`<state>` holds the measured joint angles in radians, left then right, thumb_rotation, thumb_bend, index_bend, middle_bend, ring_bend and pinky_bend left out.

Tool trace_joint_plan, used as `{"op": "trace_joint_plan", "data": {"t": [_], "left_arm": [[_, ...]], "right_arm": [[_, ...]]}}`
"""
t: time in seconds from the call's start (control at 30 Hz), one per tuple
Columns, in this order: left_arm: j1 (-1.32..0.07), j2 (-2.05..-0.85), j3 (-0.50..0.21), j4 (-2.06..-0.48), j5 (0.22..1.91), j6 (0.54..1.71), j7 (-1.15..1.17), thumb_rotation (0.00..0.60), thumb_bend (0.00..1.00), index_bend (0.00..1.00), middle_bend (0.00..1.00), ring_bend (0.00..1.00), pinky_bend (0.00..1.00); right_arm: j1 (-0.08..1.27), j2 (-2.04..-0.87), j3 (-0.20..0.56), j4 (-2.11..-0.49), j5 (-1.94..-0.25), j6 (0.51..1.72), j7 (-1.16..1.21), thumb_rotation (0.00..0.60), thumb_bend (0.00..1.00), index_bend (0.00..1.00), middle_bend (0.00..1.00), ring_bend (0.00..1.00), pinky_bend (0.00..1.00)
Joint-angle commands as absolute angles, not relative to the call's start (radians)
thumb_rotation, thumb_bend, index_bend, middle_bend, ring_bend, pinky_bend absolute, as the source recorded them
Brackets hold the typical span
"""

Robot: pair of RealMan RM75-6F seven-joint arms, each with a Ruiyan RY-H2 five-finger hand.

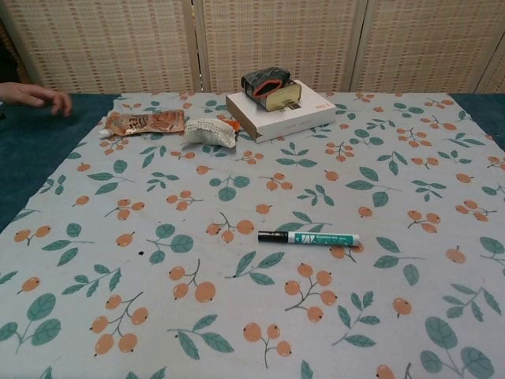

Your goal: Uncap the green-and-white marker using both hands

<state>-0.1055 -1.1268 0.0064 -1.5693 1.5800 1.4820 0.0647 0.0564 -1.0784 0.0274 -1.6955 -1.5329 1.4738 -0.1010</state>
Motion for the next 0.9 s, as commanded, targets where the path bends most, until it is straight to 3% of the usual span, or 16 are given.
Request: {"op": "trace_joint_plan", "data": {"t": [0.03, 0.37, 0.43, 0.63, 0.9], "left_arm": [[-0.106, -1.127, 0.006, -1.575, 1.578, 1.479, 0.071, 0.600, 0.44, 0.00, 0.00, 0.00, 0.06], [-0.108, -1.128, 0.015, -1.580, 1.601, 1.483, 0.071, 0.600, 0.44, 0.00, 0.00, 0.00, 0.06], [-0.111, -1.130, 0.012, -1.577, 1.604, 1.485, 0.064, 0.600, 0.43, 0.00, 0.00, 0.00, 0.06], [-0.122, -1.137, 0.007, -1.570, 1.601, 1.471, 0.056, 0.600, 0.44, 0.00, 0.00, 0.00, 0.06], [-0.132, -1.136, 0.017, -1.582, 1.613, 1.454, 0.058, 0.600, 0.44, 0.00, 0.00, 0.00, 0.06]], "right_arm": [[0.059, -1.082, 0.028, -1.694, -1.530, 1.468, -0.106, 0.600, 0.18, 0.00, 0.00, 0.00, 0.00], [0.076, -1.138, 0.024, -1.674, -1.569, 1.465, -0.094, 0.600, 0.18, 0.00, 0.00, 0.00, 0.00], [0.097, -1.161, 0.035, -1.681, -1.577, 1.450, -0.094, 0.600, 0.19, 0.02, 0.04, 0.00, 0.00], [0.196, -1.229, 0.090, -1.723, -1.563, 1.351, -0.239, 0.600, 0.20, 0.09, 0.14, 0.00, 0.00], [0.408, -1.430, 0.203, -1.758, -1.391, 1.126, -0.550, 0.600, 0.20, 0.23, 0.26, 0.00, 0.00]]}}
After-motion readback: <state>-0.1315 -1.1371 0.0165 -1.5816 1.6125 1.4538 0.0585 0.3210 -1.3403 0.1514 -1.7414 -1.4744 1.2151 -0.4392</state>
